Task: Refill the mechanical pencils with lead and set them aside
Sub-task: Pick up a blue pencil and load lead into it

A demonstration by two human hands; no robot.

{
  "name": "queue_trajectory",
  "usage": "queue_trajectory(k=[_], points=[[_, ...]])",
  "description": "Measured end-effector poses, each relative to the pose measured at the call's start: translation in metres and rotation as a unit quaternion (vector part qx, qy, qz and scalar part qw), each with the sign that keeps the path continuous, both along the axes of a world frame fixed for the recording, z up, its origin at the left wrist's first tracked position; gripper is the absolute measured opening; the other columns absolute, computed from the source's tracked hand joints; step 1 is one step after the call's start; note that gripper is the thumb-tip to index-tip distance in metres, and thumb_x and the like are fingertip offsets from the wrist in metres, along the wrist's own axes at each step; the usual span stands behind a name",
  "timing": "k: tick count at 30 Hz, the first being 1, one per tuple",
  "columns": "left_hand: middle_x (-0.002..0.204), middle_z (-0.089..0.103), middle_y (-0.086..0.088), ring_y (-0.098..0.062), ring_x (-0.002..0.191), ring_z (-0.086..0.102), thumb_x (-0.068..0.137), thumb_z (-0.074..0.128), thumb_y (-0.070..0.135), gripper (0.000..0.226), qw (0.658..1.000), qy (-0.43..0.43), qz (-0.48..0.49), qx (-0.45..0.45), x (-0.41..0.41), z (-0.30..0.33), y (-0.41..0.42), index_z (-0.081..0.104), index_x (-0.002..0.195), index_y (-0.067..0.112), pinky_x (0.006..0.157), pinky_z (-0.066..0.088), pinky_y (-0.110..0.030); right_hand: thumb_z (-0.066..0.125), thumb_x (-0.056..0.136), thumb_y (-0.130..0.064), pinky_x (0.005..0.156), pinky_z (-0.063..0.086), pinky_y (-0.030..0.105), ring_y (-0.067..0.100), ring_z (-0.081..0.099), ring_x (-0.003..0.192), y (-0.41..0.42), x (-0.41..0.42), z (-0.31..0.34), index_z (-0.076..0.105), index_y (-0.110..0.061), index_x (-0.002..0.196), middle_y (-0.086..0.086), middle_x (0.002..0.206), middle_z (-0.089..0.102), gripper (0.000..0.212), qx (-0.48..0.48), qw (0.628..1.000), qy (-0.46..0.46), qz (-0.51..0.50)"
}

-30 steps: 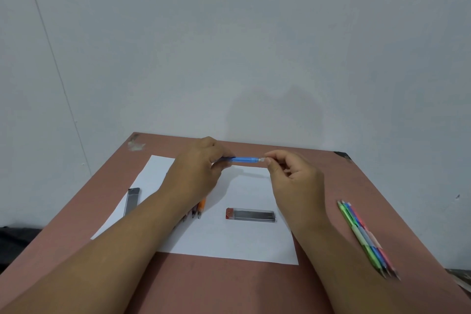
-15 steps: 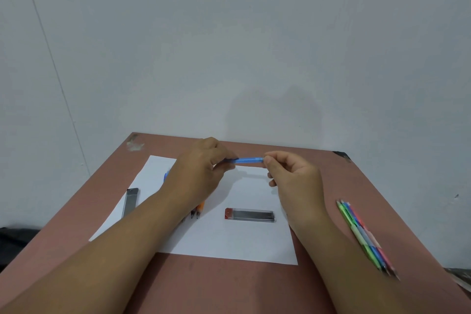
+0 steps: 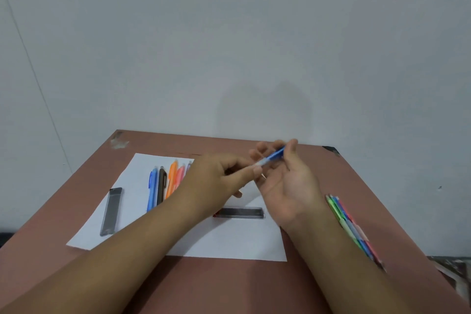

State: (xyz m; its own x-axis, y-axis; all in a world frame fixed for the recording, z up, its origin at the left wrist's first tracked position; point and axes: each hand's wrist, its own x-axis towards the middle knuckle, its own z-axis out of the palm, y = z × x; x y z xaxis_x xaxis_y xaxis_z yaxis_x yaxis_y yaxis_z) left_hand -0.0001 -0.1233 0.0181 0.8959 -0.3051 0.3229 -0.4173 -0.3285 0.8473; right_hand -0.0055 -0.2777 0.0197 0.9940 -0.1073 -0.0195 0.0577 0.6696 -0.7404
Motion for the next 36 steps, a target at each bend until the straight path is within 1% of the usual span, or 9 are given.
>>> queue_trajectory(k=[2, 4, 8, 11, 15, 21, 24, 30, 36], points=[[0.078, 0.073, -0.003, -0.016, 0.070, 0.070, 0.089, 0.065, 0.047, 0.033, 0.993, 0.092, -0.011, -0.068, -0.001, 0.002, -0.001, 0.080, 0.090, 0.017, 0.062, 0.060, -0.028, 0.041, 0.106, -0.045, 0.075, 0.054, 0.033, 0.019, 0.062, 0.068, -0.007, 0.003, 0.005, 0.057, -0.016, 0.091, 0.004, 0.072, 0.057, 0.037, 0.137, 0.990, -0.018, 0.000], [0.077, 0.072, -0.007, -0.021, 0.068, 0.067, 0.086, 0.055, 0.058, 0.053, 0.979, 0.162, -0.028, -0.120, 0.000, 0.003, -0.001, 0.079, 0.090, 0.011, 0.057, 0.056, -0.030, 0.041, 0.106, -0.049, 0.060, 0.046, 0.025, 0.013, 0.043, 0.055, -0.015, 0.004, 0.007, 0.054, -0.016, 0.085, -0.001, 0.066, 0.042, 0.041, 0.204, 0.979, -0.027, -0.006], [0.070, 0.061, -0.005, -0.017, 0.060, 0.052, 0.082, 0.037, 0.075, 0.074, 0.972, 0.191, -0.042, -0.129, 0.002, 0.002, 0.002, 0.081, 0.088, 0.016, 0.047, 0.038, -0.027, 0.043, 0.097, -0.062, 0.055, 0.030, 0.025, 0.014, 0.027, 0.054, -0.024, -0.002, 0.008, 0.044, -0.017, 0.069, -0.002, 0.066, 0.031, 0.053, 0.240, 0.970, -0.034, 0.004], [0.069, 0.055, -0.004, -0.014, 0.056, 0.044, 0.082, 0.027, 0.079, 0.082, 0.970, 0.206, -0.049, -0.117, 0.003, 0.003, 0.004, 0.081, 0.090, 0.018, 0.047, 0.031, -0.025, 0.040, 0.097, -0.046, 0.053, 0.025, 0.027, 0.014, 0.022, 0.053, -0.024, -0.006, 0.010, 0.039, -0.017, 0.064, -0.003, 0.063, 0.028, 0.043, 0.262, 0.964, -0.046, 0.004], [0.070, 0.056, -0.007, -0.014, 0.055, 0.041, 0.083, 0.023, 0.076, 0.084, 0.964, 0.213, -0.086, -0.138, 0.000, 0.003, 0.001, 0.081, 0.091, 0.016, 0.047, 0.030, -0.026, 0.032, 0.097, -0.034, 0.052, 0.023, 0.027, 0.014, 0.020, 0.050, -0.025, -0.006, 0.010, 0.035, -0.018, 0.062, -0.003, 0.060, 0.026, 0.038, 0.255, 0.965, -0.054, 0.004], [0.064, 0.051, -0.005, -0.014, 0.054, 0.034, 0.089, 0.023, 0.082, 0.088, 0.959, 0.219, -0.111, -0.142, -0.001, 0.003, 0.001, 0.081, 0.095, 0.015, 0.051, 0.027, -0.026, 0.036, 0.098, -0.041, 0.049, 0.027, 0.026, 0.013, 0.023, 0.049, -0.026, -0.006, 0.009, 0.039, -0.016, 0.064, -0.003, 0.061, 0.028, 0.042, 0.272, 0.960, -0.065, -0.004], [0.059, 0.046, -0.003, -0.016, 0.054, 0.030, 0.083, 0.022, 0.076, 0.086, 0.960, 0.214, -0.116, -0.140, 0.001, 0.002, 0.003, 0.081, 0.095, 0.015, 0.052, 0.025, -0.027, 0.036, 0.099, -0.042, 0.048, 0.030, 0.027, 0.014, 0.026, 0.049, -0.025, -0.006, 0.010, 0.041, -0.016, 0.064, -0.003, 0.061, 0.030, 0.044, 0.281, 0.957, -0.068, 0.004], [0.063, 0.042, -0.008, -0.017, 0.056, 0.027, 0.089, 0.022, 0.078, 0.089, 0.958, 0.215, -0.129, -0.139, 0.002, 0.000, 0.005, 0.079, 0.095, 0.009, 0.052, 0.024, -0.027, 0.031, 0.099, -0.032, 0.049, 0.028, 0.026, 0.014, 0.025, 0.047, -0.026, -0.006, 0.008, 0.040, -0.016, 0.062, -0.003, 0.060, 0.030, 0.040, 0.272, 0.960, -0.066, 0.000], [0.065, 0.040, -0.010, -0.016, 0.055, 0.028, 0.084, 0.022, 0.074, 0.086, 0.958, 0.207, -0.146, -0.135, 0.004, -0.003, 0.006, 0.079, 0.095, 0.010, 0.052, 0.023, -0.028, 0.035, 0.097, -0.036, 0.049, 0.028, 0.025, 0.013, 0.025, 0.049, -0.025, -0.006, 0.008, 0.040, -0.017, 0.064, -0.003, 0.061, 0.030, 0.038, 0.264, 0.962, -0.064, -0.002]])
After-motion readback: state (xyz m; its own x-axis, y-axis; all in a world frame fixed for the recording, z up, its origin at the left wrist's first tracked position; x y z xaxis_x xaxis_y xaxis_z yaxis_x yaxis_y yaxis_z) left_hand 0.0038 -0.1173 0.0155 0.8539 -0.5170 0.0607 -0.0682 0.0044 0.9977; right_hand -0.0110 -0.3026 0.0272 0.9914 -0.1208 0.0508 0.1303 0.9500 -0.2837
